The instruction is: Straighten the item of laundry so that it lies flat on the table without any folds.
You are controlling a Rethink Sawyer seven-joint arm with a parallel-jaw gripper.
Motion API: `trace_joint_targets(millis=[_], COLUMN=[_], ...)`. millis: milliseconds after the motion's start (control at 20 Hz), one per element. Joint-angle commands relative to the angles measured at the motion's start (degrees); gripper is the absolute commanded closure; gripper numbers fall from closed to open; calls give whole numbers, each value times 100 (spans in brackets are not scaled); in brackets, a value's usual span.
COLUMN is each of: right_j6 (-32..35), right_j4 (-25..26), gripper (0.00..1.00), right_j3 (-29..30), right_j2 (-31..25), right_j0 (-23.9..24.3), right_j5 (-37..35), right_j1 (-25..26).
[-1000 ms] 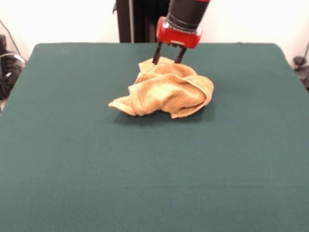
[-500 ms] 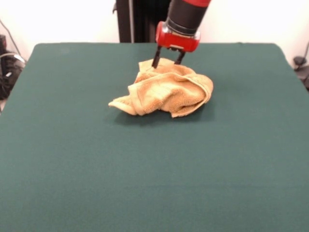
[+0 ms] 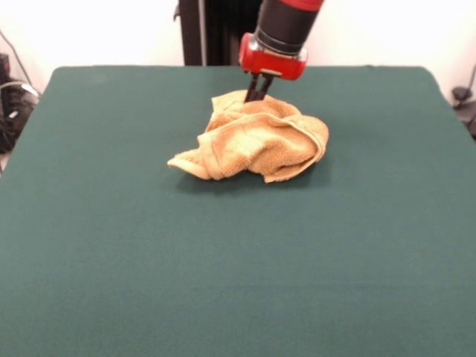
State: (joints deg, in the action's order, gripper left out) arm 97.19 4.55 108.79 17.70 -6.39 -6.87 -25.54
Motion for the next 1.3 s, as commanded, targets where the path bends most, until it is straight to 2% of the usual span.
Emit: trace_joint_targets(millis=[50,500,800,1300], right_j6=[1032,1043,969,928], right_j4=[-214,-227,-273,-269], gripper=[100,100,100,100], right_j3=[-325,-317,-333,-302], right_j2=[-156,-176,-177,-257], right_j0=[-94,-82,-110,-40], right_j5=[33,32,-443,-529], right_j1=[25,19,-128,-239])
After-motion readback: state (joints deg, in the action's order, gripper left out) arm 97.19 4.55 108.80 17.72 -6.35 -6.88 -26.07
